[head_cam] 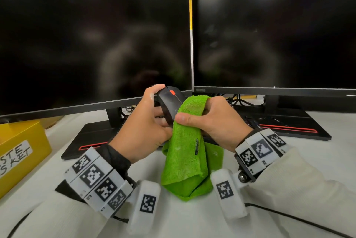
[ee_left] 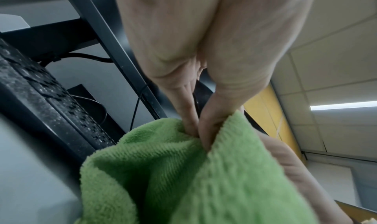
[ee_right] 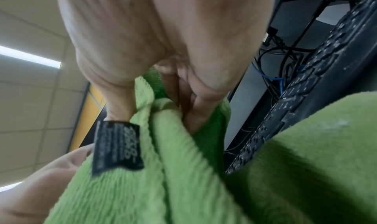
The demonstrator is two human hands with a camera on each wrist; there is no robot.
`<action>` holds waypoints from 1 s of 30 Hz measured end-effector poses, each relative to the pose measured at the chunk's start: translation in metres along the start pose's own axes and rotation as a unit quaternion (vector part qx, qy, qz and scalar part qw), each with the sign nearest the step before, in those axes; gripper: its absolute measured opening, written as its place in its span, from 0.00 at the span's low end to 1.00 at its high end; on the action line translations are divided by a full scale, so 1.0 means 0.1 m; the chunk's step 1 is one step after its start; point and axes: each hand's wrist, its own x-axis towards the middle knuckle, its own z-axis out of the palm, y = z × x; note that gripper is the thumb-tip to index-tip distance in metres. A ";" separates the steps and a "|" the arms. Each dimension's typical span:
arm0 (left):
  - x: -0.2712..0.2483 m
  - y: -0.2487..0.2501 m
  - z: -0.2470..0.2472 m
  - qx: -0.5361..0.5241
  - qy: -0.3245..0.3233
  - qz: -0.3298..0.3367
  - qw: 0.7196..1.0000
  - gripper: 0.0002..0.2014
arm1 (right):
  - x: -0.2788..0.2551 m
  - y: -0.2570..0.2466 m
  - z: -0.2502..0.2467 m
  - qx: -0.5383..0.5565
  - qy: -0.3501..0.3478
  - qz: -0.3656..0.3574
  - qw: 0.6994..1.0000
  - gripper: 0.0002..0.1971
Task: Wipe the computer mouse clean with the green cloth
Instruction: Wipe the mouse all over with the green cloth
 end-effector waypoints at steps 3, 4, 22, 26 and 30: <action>-0.01 0.02 0.00 -0.026 -0.002 -0.013 1.000 0.52 | -0.01 0.01 -0.06 0.020 -0.015 -0.004 1.000 0.07; -0.01 0.03 -0.01 -0.033 0.000 -0.015 0.999 0.53 | -0.01 0.02 -0.09 0.027 -0.018 -0.004 0.999 0.07; -0.03 0.06 -0.05 -0.004 0.002 -0.042 0.999 0.54 | -0.02 -0.07 -0.11 -0.094 -0.030 -0.024 0.995 0.08; -0.03 0.07 -0.07 0.001 0.011 -0.042 0.999 0.55 | 0.00 -0.06 -0.16 -0.108 -0.038 -0.028 0.993 0.08; -0.02 0.05 -0.04 -0.004 0.011 -0.038 0.999 0.53 | -0.02 -0.10 -0.12 -0.108 -0.027 -0.041 0.993 0.09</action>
